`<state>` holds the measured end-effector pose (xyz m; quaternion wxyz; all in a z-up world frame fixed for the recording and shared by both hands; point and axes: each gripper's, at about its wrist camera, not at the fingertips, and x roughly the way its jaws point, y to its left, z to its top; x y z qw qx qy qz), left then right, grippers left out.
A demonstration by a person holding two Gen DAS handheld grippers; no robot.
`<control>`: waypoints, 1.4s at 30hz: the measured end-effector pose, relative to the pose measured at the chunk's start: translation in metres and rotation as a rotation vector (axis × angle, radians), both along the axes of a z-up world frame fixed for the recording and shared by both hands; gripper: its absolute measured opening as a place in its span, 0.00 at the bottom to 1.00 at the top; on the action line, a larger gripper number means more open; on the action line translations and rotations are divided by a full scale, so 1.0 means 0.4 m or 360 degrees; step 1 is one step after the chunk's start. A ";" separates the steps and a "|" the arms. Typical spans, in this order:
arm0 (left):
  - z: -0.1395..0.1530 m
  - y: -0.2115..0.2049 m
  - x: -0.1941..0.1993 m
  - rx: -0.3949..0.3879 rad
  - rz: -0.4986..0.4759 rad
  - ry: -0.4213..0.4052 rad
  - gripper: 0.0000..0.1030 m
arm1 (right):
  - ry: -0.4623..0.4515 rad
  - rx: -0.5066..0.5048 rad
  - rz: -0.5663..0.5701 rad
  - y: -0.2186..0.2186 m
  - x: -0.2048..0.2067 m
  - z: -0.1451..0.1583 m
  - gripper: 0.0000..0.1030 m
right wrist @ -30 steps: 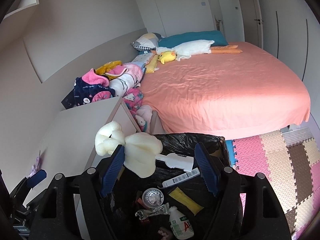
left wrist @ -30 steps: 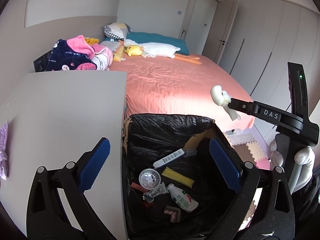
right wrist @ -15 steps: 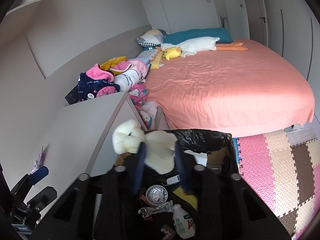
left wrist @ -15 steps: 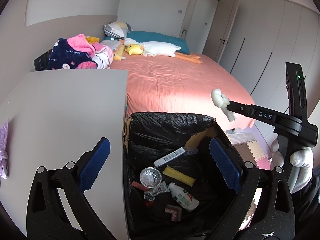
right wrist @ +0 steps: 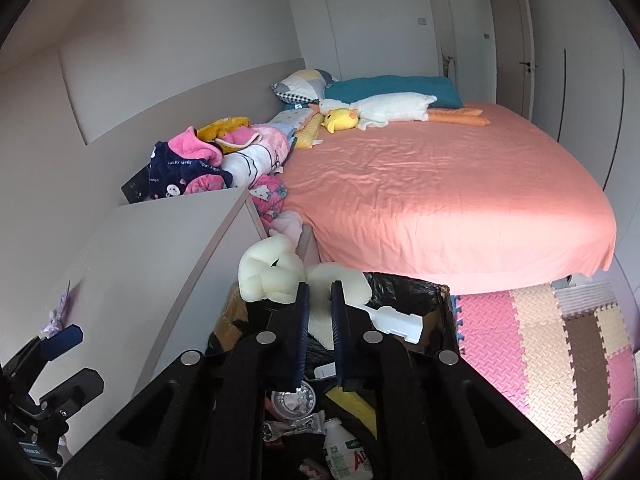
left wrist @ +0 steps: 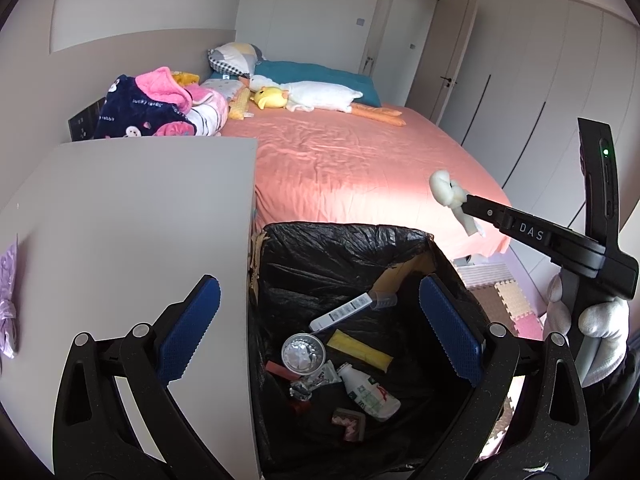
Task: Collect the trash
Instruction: 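Open the right gripper over the trash bag to drop the white plush toy, then move both tools back over the desk toward the purple bag and white cup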
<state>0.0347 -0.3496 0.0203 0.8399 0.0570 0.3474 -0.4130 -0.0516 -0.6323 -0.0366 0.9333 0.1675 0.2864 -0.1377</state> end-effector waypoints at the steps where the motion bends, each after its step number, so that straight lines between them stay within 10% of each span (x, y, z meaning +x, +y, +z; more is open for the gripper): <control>1: 0.000 0.000 -0.001 0.0001 -0.0001 -0.0001 0.94 | 0.0002 -0.0008 0.0016 0.003 0.002 0.001 0.09; 4: 0.000 -0.001 -0.001 0.0004 -0.0001 -0.0004 0.94 | -0.0003 0.0059 0.0058 0.001 0.006 0.001 0.15; 10: 0.002 0.003 0.005 -0.0002 0.0012 0.0004 0.94 | -0.0014 0.0069 -0.0007 -0.008 -0.002 0.006 0.63; 31: 0.026 -0.016 0.024 -0.0092 -0.0017 0.0002 0.93 | -0.0061 0.0068 0.0171 0.037 -0.046 0.028 0.68; 35: 0.036 -0.037 0.023 -0.0073 -0.0075 -0.0024 0.63 | -0.0076 0.0069 0.0184 0.035 -0.055 0.037 0.68; 42: 0.053 -0.065 0.024 -0.0119 -0.0202 0.0014 0.58 | -0.0083 0.0055 0.0199 0.031 -0.063 0.043 0.68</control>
